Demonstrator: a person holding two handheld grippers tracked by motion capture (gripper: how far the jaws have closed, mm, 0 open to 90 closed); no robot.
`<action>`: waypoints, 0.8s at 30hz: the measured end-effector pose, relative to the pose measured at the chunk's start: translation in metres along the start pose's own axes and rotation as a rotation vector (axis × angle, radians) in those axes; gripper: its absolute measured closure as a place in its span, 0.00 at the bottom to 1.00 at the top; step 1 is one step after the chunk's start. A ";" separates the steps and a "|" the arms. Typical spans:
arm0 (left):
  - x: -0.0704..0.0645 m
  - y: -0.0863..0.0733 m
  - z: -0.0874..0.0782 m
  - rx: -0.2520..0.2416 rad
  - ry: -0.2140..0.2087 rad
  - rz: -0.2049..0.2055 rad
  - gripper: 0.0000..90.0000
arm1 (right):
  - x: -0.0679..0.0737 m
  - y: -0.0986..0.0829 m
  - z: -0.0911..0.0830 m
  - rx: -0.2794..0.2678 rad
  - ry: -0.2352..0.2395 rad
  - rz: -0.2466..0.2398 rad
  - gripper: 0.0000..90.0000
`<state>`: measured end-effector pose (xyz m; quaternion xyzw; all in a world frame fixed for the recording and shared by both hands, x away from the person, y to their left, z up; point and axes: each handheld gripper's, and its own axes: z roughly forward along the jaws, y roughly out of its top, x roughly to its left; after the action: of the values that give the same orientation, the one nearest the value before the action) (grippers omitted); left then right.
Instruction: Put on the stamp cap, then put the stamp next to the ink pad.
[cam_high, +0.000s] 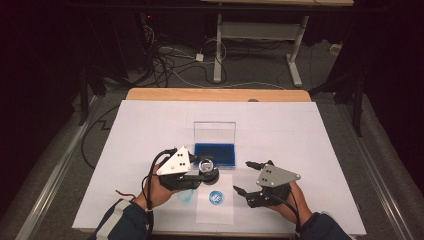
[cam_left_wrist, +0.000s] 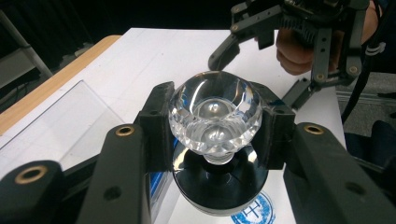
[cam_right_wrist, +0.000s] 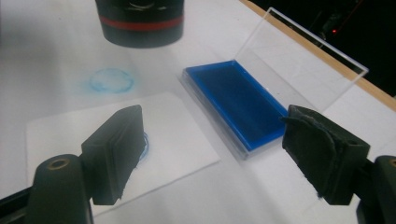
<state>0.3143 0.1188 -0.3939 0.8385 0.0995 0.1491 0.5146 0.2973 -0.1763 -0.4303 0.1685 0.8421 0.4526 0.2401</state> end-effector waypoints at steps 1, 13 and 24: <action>0.001 0.000 -0.001 0.003 0.004 0.003 0.60 | -0.001 -0.001 -0.002 -0.001 -0.006 0.000 0.22; 0.008 -0.004 -0.012 0.002 0.040 -0.008 0.60 | -0.007 -0.011 -0.022 -0.011 -0.072 0.002 0.22; 0.014 -0.005 -0.017 0.008 0.067 -0.016 0.60 | -0.010 -0.024 -0.038 -0.024 -0.117 0.005 0.24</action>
<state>0.3212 0.1401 -0.3890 0.8343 0.1238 0.1724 0.5087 0.2834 -0.2198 -0.4297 0.1938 0.8208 0.4526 0.2897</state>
